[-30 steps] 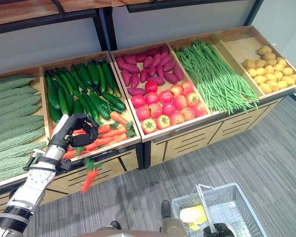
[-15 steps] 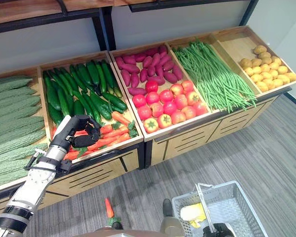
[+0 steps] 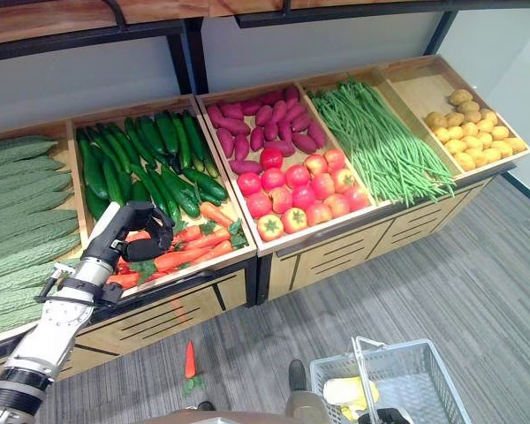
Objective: Get the vegetables into the basket
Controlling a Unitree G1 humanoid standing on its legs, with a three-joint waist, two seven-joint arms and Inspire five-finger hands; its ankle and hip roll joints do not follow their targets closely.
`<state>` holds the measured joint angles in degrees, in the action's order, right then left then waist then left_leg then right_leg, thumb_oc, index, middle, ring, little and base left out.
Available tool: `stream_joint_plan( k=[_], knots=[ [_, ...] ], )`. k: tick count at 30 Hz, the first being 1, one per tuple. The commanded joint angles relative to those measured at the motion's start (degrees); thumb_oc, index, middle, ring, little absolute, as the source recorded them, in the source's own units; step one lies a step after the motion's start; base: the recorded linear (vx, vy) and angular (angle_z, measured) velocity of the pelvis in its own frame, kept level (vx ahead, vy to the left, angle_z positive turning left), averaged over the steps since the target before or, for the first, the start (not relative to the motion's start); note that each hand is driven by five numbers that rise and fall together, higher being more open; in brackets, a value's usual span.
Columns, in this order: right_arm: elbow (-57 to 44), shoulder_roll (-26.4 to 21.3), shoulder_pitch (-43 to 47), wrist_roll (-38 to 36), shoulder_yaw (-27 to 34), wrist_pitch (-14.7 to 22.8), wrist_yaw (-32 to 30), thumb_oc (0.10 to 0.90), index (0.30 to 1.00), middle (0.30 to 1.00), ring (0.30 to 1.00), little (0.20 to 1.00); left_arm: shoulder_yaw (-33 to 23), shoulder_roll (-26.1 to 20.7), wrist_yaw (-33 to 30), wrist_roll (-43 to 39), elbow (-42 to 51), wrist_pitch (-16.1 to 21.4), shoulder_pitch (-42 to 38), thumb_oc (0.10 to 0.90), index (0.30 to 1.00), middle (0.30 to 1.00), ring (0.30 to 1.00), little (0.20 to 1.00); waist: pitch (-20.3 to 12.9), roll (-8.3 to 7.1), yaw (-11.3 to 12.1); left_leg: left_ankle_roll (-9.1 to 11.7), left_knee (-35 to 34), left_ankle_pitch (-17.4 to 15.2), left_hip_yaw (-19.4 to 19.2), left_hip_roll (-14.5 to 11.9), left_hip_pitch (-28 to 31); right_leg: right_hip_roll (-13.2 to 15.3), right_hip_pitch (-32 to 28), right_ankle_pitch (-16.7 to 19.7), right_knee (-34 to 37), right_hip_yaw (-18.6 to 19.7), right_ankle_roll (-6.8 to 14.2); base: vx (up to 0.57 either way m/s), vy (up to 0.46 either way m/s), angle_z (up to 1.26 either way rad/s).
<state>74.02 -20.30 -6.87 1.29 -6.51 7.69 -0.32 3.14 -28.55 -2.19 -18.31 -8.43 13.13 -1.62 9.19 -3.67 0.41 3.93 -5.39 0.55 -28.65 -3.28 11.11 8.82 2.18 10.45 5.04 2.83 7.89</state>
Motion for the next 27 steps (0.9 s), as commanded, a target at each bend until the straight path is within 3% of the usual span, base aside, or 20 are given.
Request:
stream_joint_plan(
  k=[1, 2, 4, 6, 7, 8, 9, 10, 11, 12, 13, 27],
  knots=[
    [0.46, -1.67, 2.69, 0.38, -2.06, 1.54, -0.15, 0.400, 0.300, 0.300, 0.300, 0.300, -1.94, -0.44, 0.57, -12.48, 7.51, 7.23, -7.12, 0.400, 0.300, 0.300, 0.300, 0.300, -0.27, 0.58, 0.18, 1.56, 0.39, -1.33, 3.17, -0.63, -0.09, 3.53, -0.05, -3.91, -5.31, -2.90, 2.81, -0.01, -0.027, 0.04],
    [0.12, -1.79, 2.81, 0.52, -2.15, 1.51, -0.13, 0.400, 0.300, 0.300, 0.300, 0.300, -2.30, -0.85, 0.22, -10.78, 7.86, 7.01, -6.71, 0.400, 0.300, 0.300, 0.300, 0.300, -0.25, 0.63, 0.20, 1.69, 0.39, -1.20, 3.30, -0.85, -0.22, 3.35, -0.11, -3.94, -5.23, -3.04, 2.70, -0.01, -0.041, -0.02],
    [-0.34, -2.27, 2.70, 0.23, -1.89, 1.37, 0.33, 0.400, 0.300, 0.300, 0.300, 0.300, -3.38, -5.67, -2.14, 0.78, 7.67, 6.18, -6.17, 0.400, 0.300, 0.300, 0.300, 0.300, -0.12, 0.69, 0.49, 1.98, 0.39, -1.18, 3.87, -1.30, -0.30, 3.12, -0.83, -4.36, -5.05, -3.77, 2.69, 0.00, -0.046, -0.04],
    [-0.29, -2.38, 2.70, 0.07, -1.86, 1.38, 0.49, 0.400, 0.300, 0.300, 0.300, 0.300, -3.61, -7.03, -3.08, 4.36, 7.49, 5.72, -6.44, 0.400, 0.300, 0.300, 0.300, 0.300, -0.23, 0.64, 0.72, 2.09, 0.39, -0.88, 3.88, -1.47, -0.66, 3.03, -0.67, -4.12, -4.94, -3.92, 2.57, 0.00, -0.018, 0.02],
    [-0.31, -2.66, 2.51, -0.31, -1.91, 1.36, 0.84, 0.400, 0.300, 0.300, 0.300, 0.300, -3.98, -10.43, -5.21, 14.20, 6.29, 4.54, -7.10, 0.400, 0.300, 0.300, 0.300, 0.300, -0.20, 0.73, 0.79, 2.28, 0.39, -0.98, 4.28, -1.58, -0.58, 3.02, -1.18, -4.45, -4.85, -4.35, 2.67, 0.00, -0.035, 0.07],
    [-0.31, -2.61, 2.56, -0.32, -1.91, 1.36, 0.84, 0.400, 0.300, 0.300, 0.300, 0.300, -3.94, -10.44, -5.33, 14.34, 6.25, 4.54, -7.18, 0.400, 0.300, 0.300, 0.300, 0.300, -0.23, 0.65, 0.82, 2.30, 0.39, -0.72, 4.24, -1.61, -0.77, 2.99, -1.00, -4.22, -4.79, -4.32, 2.57, 0.00, -0.029, 0.09],
    [-0.16, -2.75, 2.55, -0.44, -2.01, 1.35, 1.02, 0.400, 0.300, 0.300, 0.300, 0.300, -3.75, -12.59, -6.55, 19.68, 5.35, 3.75, -8.01, 0.400, 0.300, 0.300, 0.300, 0.300, -0.23, 0.67, 0.88, 2.40, 0.39, -0.62, 4.38, -1.68, -0.92, 2.98, -1.08, -4.18, -4.65, -4.46, 2.58, -0.03, -0.039, 0.14],
    [0.14, -2.79, 2.48, -0.63, -2.13, 1.36, 1.21, 0.400, 0.300, 0.300, 0.300, 0.300, -3.70, -14.15, -7.72, 23.65, 4.89, 2.95, -9.28, 0.516, 0.462, 0.462, 0.462, 0.462, -0.35, 0.64, 1.06, 2.54, 0.39, -0.44, 4.56, -1.82, -1.33, 2.97, -0.99, -4.07, -4.54, -4.74, 2.60, -0.02, -0.032, 0.14],
    [0.16, -2.76, 2.51, -0.64, -2.11, 1.37, 1.21, 0.400, 0.300, 0.300, 0.300, 0.300, -3.62, -14.14, -7.81, 23.76, 4.85, 2.93, -9.36, 0.584, 0.558, 0.558, 0.558, 0.558, -0.35, 0.61, 1.05, 2.54, 0.39, -0.42, 4.60, -1.82, -1.36, 2.97, -0.98, -4.07, -4.52, -4.79, 2.60, -0.02, -0.035, 0.12],
    [0.48, -2.71, 2.42, -0.63, -2.28, 1.30, 1.30, 0.400, 0.300, 0.300, 0.300, 0.300, -3.62, -15.48, -7.85, 26.77, 4.03, 2.37, -9.90, 0.867, 0.953, 0.953, 0.953, 0.953, -0.34, 0.60, 1.15, 2.62, 0.39, -0.32, 4.78, -1.86, -1.58, 2.99, -1.01, -4.02, -4.42, -4.98, 2.63, -0.01, -0.027, 0.08],
    [0.85, -2.73, 2.39, -0.85, -2.29, 1.26, 1.50, 0.400, 0.300, 0.300, 0.300, 0.300, -3.81, -17.18, -8.10, 30.58, 3.17, 1.61, -10.91, 0.900, 1.000, 1.000, 1.000, 1.000, -0.37, 0.62, 1.23, 2.78, 0.39, -0.22, 4.95, -1.98, -1.89, 3.01, -1.07, -3.97, -4.36, -5.30, 2.67, -0.01, -0.028, 0.07],
    [1.94, -3.15, 3.04, -0.08, -2.66, 0.41, 0.99, 0.400, 0.300, 0.300, 0.300, 0.300, 0.81, -30.57, -6.69, 52.30, 1.71, -1.80, -12.22, 0.900, 1.000, 1.000, 1.000, 1.000, -0.10, 1.61, 1.69, 3.11, 0.39, -0.07, 5.38, -2.15, -2.32, 3.10, -1.31, -3.93, -3.95, -5.94, 2.87, 0.00, -0.007, 0.03]
  ],
)
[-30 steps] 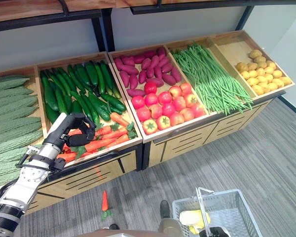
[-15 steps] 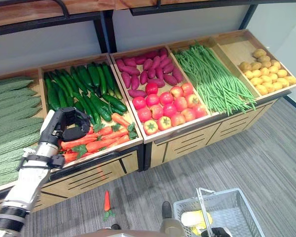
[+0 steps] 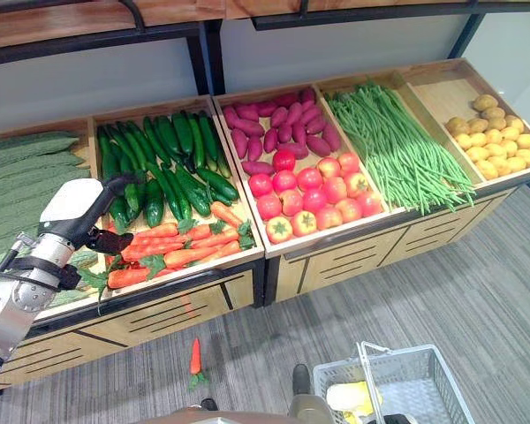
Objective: Get the vegetables into the basket
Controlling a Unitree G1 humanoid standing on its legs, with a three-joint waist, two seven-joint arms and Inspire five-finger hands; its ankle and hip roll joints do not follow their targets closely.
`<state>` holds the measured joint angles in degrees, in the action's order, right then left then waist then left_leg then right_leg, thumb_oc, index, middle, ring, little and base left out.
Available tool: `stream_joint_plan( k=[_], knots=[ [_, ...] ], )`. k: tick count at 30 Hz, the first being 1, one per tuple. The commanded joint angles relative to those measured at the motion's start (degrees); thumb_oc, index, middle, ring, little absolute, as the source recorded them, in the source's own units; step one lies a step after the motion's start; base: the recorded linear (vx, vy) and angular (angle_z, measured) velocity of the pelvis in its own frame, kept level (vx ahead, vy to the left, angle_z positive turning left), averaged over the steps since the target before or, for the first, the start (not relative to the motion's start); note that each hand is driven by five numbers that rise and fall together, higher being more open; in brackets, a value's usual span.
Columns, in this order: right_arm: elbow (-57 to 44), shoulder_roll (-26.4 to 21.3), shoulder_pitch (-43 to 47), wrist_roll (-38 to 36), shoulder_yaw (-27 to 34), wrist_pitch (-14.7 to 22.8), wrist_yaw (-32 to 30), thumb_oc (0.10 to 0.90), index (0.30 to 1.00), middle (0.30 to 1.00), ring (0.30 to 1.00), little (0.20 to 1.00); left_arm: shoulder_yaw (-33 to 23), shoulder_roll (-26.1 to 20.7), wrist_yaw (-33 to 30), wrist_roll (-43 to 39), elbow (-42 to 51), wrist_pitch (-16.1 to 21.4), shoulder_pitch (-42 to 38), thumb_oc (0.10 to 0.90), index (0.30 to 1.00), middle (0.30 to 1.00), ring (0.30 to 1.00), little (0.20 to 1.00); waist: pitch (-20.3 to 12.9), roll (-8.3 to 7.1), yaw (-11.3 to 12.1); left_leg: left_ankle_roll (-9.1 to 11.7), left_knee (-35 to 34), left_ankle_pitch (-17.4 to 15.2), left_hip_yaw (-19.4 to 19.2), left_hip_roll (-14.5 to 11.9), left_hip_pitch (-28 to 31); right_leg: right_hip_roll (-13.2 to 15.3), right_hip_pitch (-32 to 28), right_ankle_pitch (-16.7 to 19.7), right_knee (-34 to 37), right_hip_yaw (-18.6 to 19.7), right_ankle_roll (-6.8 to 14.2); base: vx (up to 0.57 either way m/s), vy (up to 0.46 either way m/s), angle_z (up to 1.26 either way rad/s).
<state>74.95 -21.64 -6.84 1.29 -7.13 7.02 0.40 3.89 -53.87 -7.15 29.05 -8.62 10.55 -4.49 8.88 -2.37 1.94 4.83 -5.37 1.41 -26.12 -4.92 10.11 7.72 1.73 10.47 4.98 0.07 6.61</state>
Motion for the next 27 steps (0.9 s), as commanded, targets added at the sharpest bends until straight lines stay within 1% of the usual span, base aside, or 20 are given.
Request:
stream_joint_plan(
  k=[1, 8, 12, 16, 21, 27],
  knots=[
    [0.96, -1.77, 3.04, 0.06, -2.04, 1.09, 0.20, 0.400, 0.300, 0.300, 0.300, 0.300, 0.58, -5.59, -1.44, 5.73, 1.65, 0.74, -9.08, 0.900, 1.000, 1.000, 1.000, 1.000, 0.31, 0.31, 0.16, 2.22, 0.37, -0.91, 2.81, -0.52, -1.37, 4.20, -0.80, -3.93, -3.89, -3.21, 4.16, 0.00, 0.000, 0.00],
    [0.58, -2.03, 3.39, 0.75, -2.66, 1.24, -0.31, 0.400, 0.300, 0.300, 0.300, 0.300, 4.45, -4.23, -2.54, 6.72, -2.99, 0.35, -10.73, 0.900, 1.000, 1.000, 1.000, 1.000, 0.78, 0.25, -0.32, 2.28, 0.37, -0.70, 2.74, -0.62, -1.84, 4.05, -0.20, -3.80, -4.06, -2.93, 4.14, 0.00, 0.000, 0.00],
    [0.29, -2.47, 3.72, 0.82, -2.85, 1.20, -0.71, 0.400, 0.300, 0.300, 0.300, 0.300, 7.57, -3.31, -2.30, 6.97, -6.29, -0.87, -13.67, 0.900, 1.000, 1.000, 1.000, 1.000, 1.20, 0.26, -0.65, 2.35, 0.37, -0.43, 2.71, -0.82, -2.40, 3.90, 0.40, -3.73, -4.22, -2.77, 4.12, 0.00, 0.000, 0.00],
    [0.46, -2.59, 3.96, 0.81, -2.89, 1.07, -0.86, 0.400, 0.300, 0.300, 0.300, 0.300, 10.49, -2.74, -2.24, 7.22, -8.23, -1.12, -16.50, 0.900, 1.000, 1.000, 1.000, 1.000, 1.49, 0.29, -0.65, 2.39, 0.37, -0.28, 2.66, -0.95, -2.82, 3.70, 0.88, -3.67, -4.31, -2.66, 4.06, 0.00, 0.000, 0.00],
    [0.82, -2.66, 4.36, 0.71, -2.86, 0.93, -1.07, 0.400, 0.300, 0.300, 0.300, 0.300, 12.19, -2.40, -2.35, 7.28, -10.22, -1.55, -17.95, 0.900, 1.000, 1.000, 1.000, 1.000, 1.79, 0.45, -0.71, 2.45, 0.37, -0.17, 2.54, -1.07, -3.07, 3.51, 1.25, -3.68, -4.30, -2.56, 4.00, 0.00, 0.000, -0.01],
    [0.83, -2.94, 4.34, 0.92, -2.67, 0.74, -1.01, 0.400, 0.300, 0.300, 0.300, 0.300, 13.89, -3.24, -0.38, 7.82, -10.54, -1.65, -18.26, 0.900, 1.000, 1.000, 1.000, 1.000, 2.18, 0.63, -0.68, 2.50, 0.37, -0.14, 2.49, -1.26, -3.19, 3.48, 1.56, -3.68, -4.39, -2.55, 3.99, 0.00, -0.002, -0.02]
  ],
)
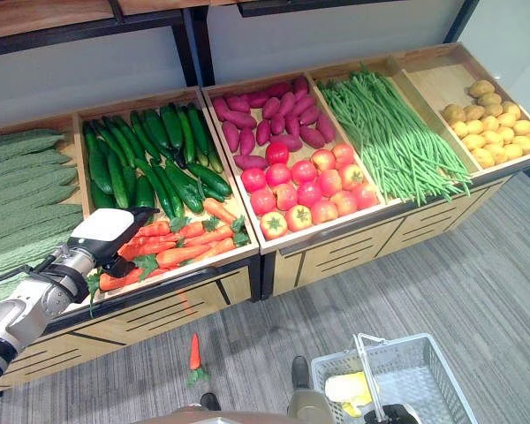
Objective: Get the vegetables into the basket
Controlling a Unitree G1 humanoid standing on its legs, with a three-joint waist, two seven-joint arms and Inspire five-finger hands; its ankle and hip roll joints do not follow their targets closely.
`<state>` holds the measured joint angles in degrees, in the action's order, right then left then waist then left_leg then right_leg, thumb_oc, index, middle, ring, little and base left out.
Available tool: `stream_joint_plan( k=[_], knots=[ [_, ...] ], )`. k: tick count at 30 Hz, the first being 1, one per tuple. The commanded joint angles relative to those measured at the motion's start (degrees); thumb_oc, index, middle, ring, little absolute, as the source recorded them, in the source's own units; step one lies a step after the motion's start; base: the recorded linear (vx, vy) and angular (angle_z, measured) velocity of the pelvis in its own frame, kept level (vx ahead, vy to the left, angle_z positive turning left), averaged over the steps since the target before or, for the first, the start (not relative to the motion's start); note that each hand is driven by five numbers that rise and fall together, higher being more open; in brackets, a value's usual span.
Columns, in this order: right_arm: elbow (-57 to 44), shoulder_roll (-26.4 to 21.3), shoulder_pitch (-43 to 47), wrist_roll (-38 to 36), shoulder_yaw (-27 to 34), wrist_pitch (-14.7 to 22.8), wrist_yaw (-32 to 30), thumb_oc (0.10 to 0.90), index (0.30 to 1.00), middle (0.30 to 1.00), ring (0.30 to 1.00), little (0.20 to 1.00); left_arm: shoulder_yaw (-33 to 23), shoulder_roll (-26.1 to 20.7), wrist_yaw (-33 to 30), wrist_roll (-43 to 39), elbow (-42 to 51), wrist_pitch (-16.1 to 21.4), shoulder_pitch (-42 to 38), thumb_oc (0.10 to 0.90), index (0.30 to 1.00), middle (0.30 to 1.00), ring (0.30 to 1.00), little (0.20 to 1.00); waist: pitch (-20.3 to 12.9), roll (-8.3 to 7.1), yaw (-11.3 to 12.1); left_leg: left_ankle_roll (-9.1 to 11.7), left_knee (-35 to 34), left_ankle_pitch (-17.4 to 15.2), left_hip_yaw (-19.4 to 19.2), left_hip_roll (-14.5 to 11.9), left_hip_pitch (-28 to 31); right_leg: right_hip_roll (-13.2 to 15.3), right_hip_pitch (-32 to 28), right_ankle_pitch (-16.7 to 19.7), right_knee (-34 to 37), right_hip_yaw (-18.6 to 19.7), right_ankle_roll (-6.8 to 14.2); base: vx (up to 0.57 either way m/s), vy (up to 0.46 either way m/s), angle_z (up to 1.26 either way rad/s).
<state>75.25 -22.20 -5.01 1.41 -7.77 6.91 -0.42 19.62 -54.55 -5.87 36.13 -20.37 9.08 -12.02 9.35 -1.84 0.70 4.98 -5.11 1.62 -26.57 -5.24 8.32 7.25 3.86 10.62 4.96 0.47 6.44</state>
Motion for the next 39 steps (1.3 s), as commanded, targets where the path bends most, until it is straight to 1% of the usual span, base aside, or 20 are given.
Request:
stream_joint_plan(
  k=[1, 4, 10, 17, 18, 21, 25, 26, 27, 28, 29, 30, 33, 39],
  knots=[
    [0.56, -2.43, 2.61, 0.88, -2.08, 0.82, -0.25, 0.400, 0.300, 0.300, 0.300, 0.300, -1.43, -2.42, -1.55, 0.70, 0.69, -0.20, -10.96, 0.900, 1.000, 1.000, 1.000, 1.000, 1.81, 0.16, 0.54, 2.34, 0.11, -0.33, 2.95, -0.89, -1.47, 3.89, -0.46, -3.84, -4.38, -2.90, 4.15, 0.00, 0.000, 0.00],
    [0.37, -2.51, 2.89, 0.95, -2.54, 0.91, -0.24, 0.400, 0.300, 0.300, 0.300, 0.300, -0.28, -1.32, -2.47, 0.93, -3.51, -0.71, -11.66, 0.900, 1.000, 1.000, 1.000, 1.000, 2.32, 0.02, 0.35, 2.36, 0.11, -0.18, 2.82, -0.90, -1.94, 3.73, 0.00, -3.73, -4.39, -2.80, 4.10, 0.00, 0.000, 0.00],
    [0.16, -2.72, 3.51, 0.90, -2.97, 0.94, -0.54, 0.400, 0.300, 0.300, 0.300, 0.300, 1.07, 0.10, -3.70, 1.45, -6.43, -1.94, -13.78, 0.900, 1.000, 1.000, 1.000, 1.000, 3.04, -0.19, 0.38, 2.36, 0.11, 0.08, 2.85, -1.17, -2.73, 3.58, 0.86, -3.57, -4.51, -2.75, 4.04, 0.00, 0.000, 0.00],
    [0.36, -2.88, 4.13, 0.99, -3.42, 0.76, -0.93, 0.400, 0.300, 0.300, 0.300, 0.300, 2.18, 3.15, -5.47, 1.87, -11.97, -3.80, -16.35, 0.900, 1.000, 1.000, 1.000, 1.000, 3.85, -0.43, 0.32, 2.27, 0.11, 0.38, 2.86, -1.28, -3.55, 3.44, 1.85, -3.43, -4.77, -2.79, 3.99, 0.00, 0.000, 0.00],
    [0.52, -2.96, 4.49, 0.82, -3.58, 0.73, -1.00, 0.400, 0.300, 0.300, 0.300, 0.300, 3.05, 3.88, -5.68, 2.02, -13.72, -4.22, -17.36, 0.900, 1.000, 1.000, 1.000, 1.000, 4.12, -0.45, 0.27, 2.28, 0.11, 0.50, 2.77, -1.35, -3.81, 3.39, 2.15, -3.41, -4.87, -2.74, 3.93, 0.00, 0.000, 0.00],
    [0.48, -3.13, 4.78, 0.84, -3.83, 0.78, -1.05, 0.400, 0.300, 0.300, 0.300, 0.300, 4.04, 4.19, -5.81, 2.33, -15.77, -4.59, -18.57, 0.900, 1.000, 1.000, 1.000, 1.000, 4.32, -0.49, 0.22, 2.29, 0.11, 0.57, 2.74, -1.41, -4.00, 3.32, 2.37, -3.31, -4.83, -2.67, 3.91, 0.00, 0.000, -0.02],
    [0.35, -3.08, 5.41, 0.87, -4.50, 0.86, -1.39, 0.400, 0.300, 0.300, 0.300, 0.300, 6.94, 5.09, -5.46, 3.59, -19.65, -4.89, -20.28, 0.900, 1.000, 1.000, 1.000, 1.000, 4.74, -0.57, 0.08, 2.36, 0.11, 0.69, 2.59, -1.58, -4.29, 3.11, 2.92, -3.13, -4.91, -2.58, 3.86, 0.00, 0.000, 0.00],
    [0.38, -3.08, 5.56, 0.87, -4.65, 0.87, -1.33, 0.400, 0.300, 0.300, 0.300, 0.300, 7.55, 5.06, -5.10, 4.02, -19.65, -4.87, -20.41, 0.810, 0.874, 0.874, 0.874, 0.874, 4.79, -0.57, 0.04, 2.37, 0.11, 0.67, 2.59, -1.60, -4.31, 3.09, 2.99, -3.08, -4.88, -2.49, 3.85, 0.00, 0.000, 0.00],
    [0.47, -3.07, 5.70, 0.89, -4.80, 0.87, -1.38, 0.400, 0.300, 0.300, 0.300, 0.300, 8.02, 5.26, -4.89, 4.09, -20.32, -4.81, -20.58, 0.620, 0.607, 0.607, 0.607, 0.607, 4.86, -0.58, 0.07, 2.38, 0.11, 0.70, 2.52, -1.64, -4.33, 3.07, 3.04, -3.04, -4.89, -2.46, 3.84, 0.00, 0.000, 0.00],
    [0.47, -3.13, 5.80, 0.94, -4.94, 0.92, -1.42, 0.400, 0.300, 0.300, 0.300, 0.300, 8.51, 5.28, -4.83, 4.32, -21.32, -4.74, -20.72, 0.518, 0.465, 0.465, 0.465, 0.465, 4.93, -0.59, 0.04, 2.39, 0.11, 0.70, 2.45, -1.64, -4.32, 3.04, 3.09, -3.01, -4.88, -2.42, 3.84, 0.00, 0.000, 0.00],
    [0.47, -3.15, 5.92, 0.94, -5.04, 1.01, -1.47, 0.400, 0.300, 0.300, 0.300, 0.300, 9.02, 5.62, -4.87, 4.30, -22.12, -4.64, -21.02, 0.400, 0.300, 0.300, 0.300, 0.300, 5.02, -0.63, 0.02, 2.41, 0.11, 0.71, 2.37, -1.67, -4.31, 3.03, 3.18, -3.00, -4.93, -2.34, 3.84, -0.01, 0.009, -0.06],
    [0.56, -3.17, 6.14, 0.95, -5.27, 1.09, -1.58, 0.400, 0.300, 0.300, 0.300, 0.300, 9.74, 6.10, -4.58, 4.67, -23.59, -4.43, -20.76, 0.400, 0.300, 0.300, 0.300, 0.300, 5.08, -0.63, -0.05, 2.44, 0.11, 0.70, 2.23, -1.73, -4.25, 3.00, 3.18, -3.00, -4.89, -2.25, 3.82, 0.00, 0.010, -0.06],
    [0.72, -3.13, 6.08, 0.99, -5.26, 1.21, -1.59, 0.400, 0.300, 0.300, 0.300, 0.300, 10.29, 5.97, -4.43, 5.20, -22.83, -4.12, -20.76, 0.400, 0.300, 0.300, 0.300, 0.300, 5.03, -0.58, -0.03, 2.46, 0.11, 0.55, 2.09, -1.76, -4.09, 3.03, 3.10, -3.00, -4.85, -2.19, 3.84, 0.00, 0.003, -0.02],
    [0.48, -2.91, 5.60, 1.01, -5.33, 1.33, -1.51, 0.400, 0.300, 0.300, 0.300, 0.300, 9.53, 5.90, -4.67, 5.35, -21.99, -4.13, -19.92, 0.400, 0.300, 0.300, 0.300, 0.300, 4.60, -0.48, 0.11, 2.48, 0.11, 0.30, 1.85, -1.67, -3.42, 3.08, 2.68, -3.22, -4.89, -2.13, 3.81, 0.00, 0.003, -0.02]
  ],
)
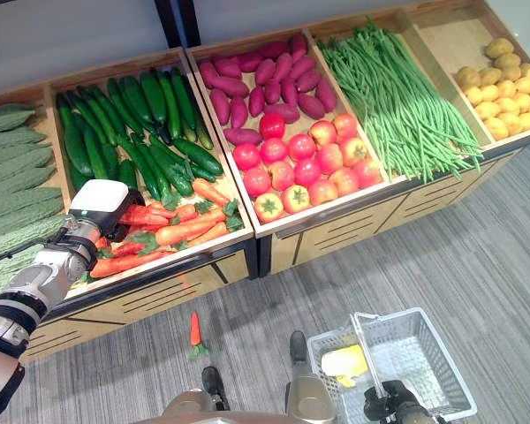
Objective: Get the vegetables into the basket
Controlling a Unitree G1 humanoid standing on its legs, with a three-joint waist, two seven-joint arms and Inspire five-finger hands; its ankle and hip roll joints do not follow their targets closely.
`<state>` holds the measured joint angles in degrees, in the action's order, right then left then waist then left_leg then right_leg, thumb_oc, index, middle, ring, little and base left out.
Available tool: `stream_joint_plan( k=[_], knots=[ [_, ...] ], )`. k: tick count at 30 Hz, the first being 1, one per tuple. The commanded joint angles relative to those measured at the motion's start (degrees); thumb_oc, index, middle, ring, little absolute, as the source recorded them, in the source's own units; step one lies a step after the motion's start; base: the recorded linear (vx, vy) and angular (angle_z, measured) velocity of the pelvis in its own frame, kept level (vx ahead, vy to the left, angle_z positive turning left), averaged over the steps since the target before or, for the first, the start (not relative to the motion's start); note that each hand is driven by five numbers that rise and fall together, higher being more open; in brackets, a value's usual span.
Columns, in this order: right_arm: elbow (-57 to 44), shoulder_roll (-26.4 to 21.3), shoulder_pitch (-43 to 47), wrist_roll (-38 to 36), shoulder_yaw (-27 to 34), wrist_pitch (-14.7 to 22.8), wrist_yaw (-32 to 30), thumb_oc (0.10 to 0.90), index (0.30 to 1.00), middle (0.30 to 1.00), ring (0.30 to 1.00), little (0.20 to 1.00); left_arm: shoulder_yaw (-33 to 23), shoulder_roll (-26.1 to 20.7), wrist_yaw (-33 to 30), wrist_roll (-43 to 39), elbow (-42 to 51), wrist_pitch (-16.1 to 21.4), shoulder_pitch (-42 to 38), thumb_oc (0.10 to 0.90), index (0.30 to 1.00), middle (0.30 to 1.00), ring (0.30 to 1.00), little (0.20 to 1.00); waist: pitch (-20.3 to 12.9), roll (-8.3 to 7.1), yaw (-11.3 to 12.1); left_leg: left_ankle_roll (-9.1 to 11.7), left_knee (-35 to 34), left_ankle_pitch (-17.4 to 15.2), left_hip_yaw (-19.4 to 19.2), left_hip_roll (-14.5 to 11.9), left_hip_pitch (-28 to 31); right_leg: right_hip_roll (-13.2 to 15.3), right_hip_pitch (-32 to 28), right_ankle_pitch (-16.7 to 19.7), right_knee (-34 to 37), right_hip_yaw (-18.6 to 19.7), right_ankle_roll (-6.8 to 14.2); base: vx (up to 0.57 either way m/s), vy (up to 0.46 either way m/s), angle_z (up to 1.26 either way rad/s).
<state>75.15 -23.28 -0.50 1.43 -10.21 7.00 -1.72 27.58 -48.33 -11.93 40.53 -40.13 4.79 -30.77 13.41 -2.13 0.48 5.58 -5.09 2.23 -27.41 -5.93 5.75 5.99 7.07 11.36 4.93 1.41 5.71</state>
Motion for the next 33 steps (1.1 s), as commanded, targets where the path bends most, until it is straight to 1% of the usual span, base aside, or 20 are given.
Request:
stream_joint_plan(
  k=[1, 6, 10, 12, 13, 14, 16, 17, 19, 22, 24, 26, 27, 30, 31, 33],
  knots=[
    [0.46, -1.80, 0.97, 0.97, -2.91, 1.29, -0.13, 0.400, 0.300, 0.300, 0.300, 0.300, 1.36, -0.37, 1.18, 0.97, -2.21, 0.04, -1.05, 0.400, 0.300, 0.300, 0.300, 0.300, 0.45, -0.20, 0.33, 1.89, 0.09, -0.36, 2.71, -0.96, -0.73, 4.34, -0.60, -3.96, -4.83, -3.03, 4.52, 0.00, 0.000, 0.00],
    [0.77, -1.52, 0.94, 0.61, -2.68, 1.30, -0.13, 0.400, 0.300, 0.300, 0.300, 0.300, -0.71, -0.87, -0.63, 0.54, -1.45, -0.66, -0.89, 0.400, 0.300, 0.300, 0.300, 0.300, 0.14, -0.15, 0.54, 1.86, 0.09, -0.54, 2.78, -0.83, -0.34, 4.46, -1.12, -4.04, -4.67, -3.09, 4.53, 0.00, 0.000, 0.00],
    [0.82, -1.11, 0.50, 0.63, -2.30, 1.35, -0.19, 0.400, 0.300, 0.300, 0.300, 0.300, -4.34, -1.17, -3.06, -0.95, 0.15, -0.97, 0.59, 0.400, 0.300, 0.300, 0.300, 0.300, -0.33, -0.10, 0.60, 1.86, 0.09, -0.76, 2.87, -0.68, 0.14, 4.58, -1.59, -4.15, -4.69, -3.40, 4.51, 0.00, 0.000, 0.00],
    [0.75, -0.93, 0.16, 0.56, -2.11, 1.50, -0.27, 0.400, 0.300, 0.300, 0.300, 0.300, -6.77, -1.26, -4.98, -2.00, 3.21, -0.83, 1.27, 0.400, 0.300, 0.300, 0.300, 0.300, -0.65, -0.21, 0.71, 1.89, 0.09, -0.88, 2.95, -0.68, 0.36, 4.67, -1.92, -4.24, -4.64, -3.52, 4.51, 0.00, 0.000, 0.00],
    [0.80, -0.76, -0.05, 0.34, -1.85, 1.54, -0.20, 0.400, 0.300, 0.300, 0.300, 0.300, -8.46, -1.71, -5.84, -2.41, 6.19, -0.82, 1.78, 0.400, 0.300, 0.300, 0.300, 0.300, -0.81, -0.26, 0.83, 1.90, 0.09, -0.98, 3.02, -0.68, 0.51, 4.68, -2.13, -4.32, -4.60, -3.59, 4.52, 0.00, 0.000, 0.00],
    [0.66, -0.65, -0.24, 0.48, -1.99, 1.59, -0.17, 0.400, 0.300, 0.300, 0.300, 0.300, -9.49, -1.26, -7.19, -3.01, 5.50, -0.38, 2.44, 0.400, 0.300, 0.300, 0.300, 0.300, -1.03, -0.32, 0.76, 1.93, 0.09, -0.98, 3.07, -0.67, 0.62, 4.67, -2.32, -4.40, -4.55, -3.70, 4.49, 0.00, 0.000, 0.00],
    [0.73, -0.32, -0.37, 0.28, -1.70, 1.76, -0.22, 0.400, 0.300, 0.300, 0.300, 0.300, -12.49, -1.17, -8.90, -4.55, 10.86, 0.28, 3.65, 0.400, 0.300, 0.300, 0.300, 0.300, -1.43, -0.43, 0.98, 1.96, 0.09, -1.14, 3.24, -0.63, 0.88, 4.72, -2.69, -4.51, -4.46, -3.76, 4.41, 0.00, 0.000, 0.00],
    [0.73, -0.37, -0.35, 0.28, -1.82, 1.77, -0.22, 0.400, 0.300, 0.300, 0.300, 0.300, -12.81, -1.23, -8.78, -4.53, 11.16, 0.23, 4.01, 0.400, 0.300, 0.300, 0.300, 0.300, -1.44, -0.40, 0.86, 1.97, 0.09, -1.14, 3.24, -0.63, 0.92, 4.72, -2.74, -4.51, -4.44, -3.77, 4.41, 0.00, 0.000, 0.00],
    [0.66, -0.04, -0.46, 0.13, -1.64, 1.88, -0.14, 0.400, 0.300, 0.300, 0.300, 0.300, -15.16, -1.21, -9.93, -5.57, 14.05, 1.01, 5.36, 0.400, 0.300, 0.300, 0.300, 0.300, -1.81, -0.51, 0.97, 1.98, 0.09, -1.28, 3.26, -0.62, 1.19, 4.78, -3.07, -4.56, -4.36, -3.84, 4.37, 0.00, 0.000, 0.00],
    [0.51, 0.12, -0.68, 0.19, -1.63, 1.90, -0.06, 0.400, 0.300, 0.300, 0.300, 0.300, -17.14, -1.95, -9.33, -5.83, 18.08, 1.67, 7.01, 0.400, 0.300, 0.300, 0.300, 0.300, -2.25, -0.48, 1.06, 1.97, 0.09, -1.47, 3.37, -0.56, 1.46, 4.82, -3.54, -4.65, -4.24, -3.95, 4.33, 0.00, 0.000, 0.01],
    [0.31, 0.03, -1.01, 0.40, -1.51, 1.77, 0.19, 0.400, 0.300, 0.300, 0.300, 0.300, -17.73, -3.71, -7.76, -5.24, 21.57, 2.78, 8.29, 0.400, 0.300, 0.300, 0.300, 0.300, -2.63, -0.40, 1.16, 1.99, 0.09, -1.58, 3.42, -0.55, 1.71, 4.82, -3.85, -4.73, -4.17, -3.95, 4.33, 0.00, 0.000, 0.00],
    [0.13, 0.03, -1.12, 0.27, -1.43, 1.75, 0.30, 0.400, 0.300, 0.300, 0.300, 0.300, -18.01, -4.45, -6.76, -5.26, 23.30, 3.26, 8.74, 0.400, 0.300, 0.300, 0.300, 0.300, -2.71, -0.40, 1.15, 2.00, 0.09, -1.60, 3.41, -0.56, 1.80, 4.86, -3.97, -4.73, -4.15, -3.96, 4.35, 0.00, 0.000, 0.00],
    [0.15, -0.03, -1.20, 0.25, -1.34, 1.66, 0.37, 0.400, 0.300, 0.300, 0.300, 0.300, -17.90, -5.13, -5.87, -5.23, 24.17, 3.80, 9.09, 0.400, 0.300, 0.300, 0.300, 0.300, -2.82, -0.33, 1.18, 2.00, 0.09, -1.63, 3.43, -0.51, 1.88, 4.90, -4.08, -4.75, -4.10, -3.97, 4.37, 0.00, 0.000, 0.00],
    [0.09, -0.57, -1.72, 0.26, -0.88, 1.61, 0.85, 0.400, 0.300, 0.300, 0.300, 0.300, -15.93, -10.12, -1.61, -4.61, 28.89, 5.76, 9.14, 0.400, 0.300, 0.300, 0.300, 0.300, -3.20, 0.07, 1.18, 2.04, 0.09, -1.65, 3.60, -0.43, 2.14, 4.93, -4.49, -4.70, -3.93, -4.06, 4.50, 0.00, 0.000, 0.00],
    [0.09, -0.53, -1.73, 0.26, -0.87, 1.61, 0.85, 0.400, 0.300, 0.300, 0.300, 0.300, -15.92, -10.18, -1.53, -4.66, 28.95, 5.74, 9.12, 0.400, 0.300, 0.300, 0.300, 0.300, -3.20, 0.04, 1.20, 2.04, 0.09, -1.65, 3.60, -0.44, 2.15, 4.93, -4.49, -4.69, -3.93, -4.06, 4.50, 0.00, 0.000, 0.00],
    [0.19, -0.78, -1.93, 0.30, -0.74, 1.57, 0.93, 0.400, 0.300, 0.300, 0.300, 0.300, -14.75, -11.95, -0.16, -4.66, 30.62, 6.68, 8.46, 0.400, 0.300, 0.300, 0.300, 0.300, -3.28, 0.16, 1.17, 2.07, 0.09, -1.62, 3.59, -0.39, 2.21, 4.91, -4.54, -4.69, -3.91, -4.11, 4.50, 0.00, 0.000, 0.00]
  ],
)
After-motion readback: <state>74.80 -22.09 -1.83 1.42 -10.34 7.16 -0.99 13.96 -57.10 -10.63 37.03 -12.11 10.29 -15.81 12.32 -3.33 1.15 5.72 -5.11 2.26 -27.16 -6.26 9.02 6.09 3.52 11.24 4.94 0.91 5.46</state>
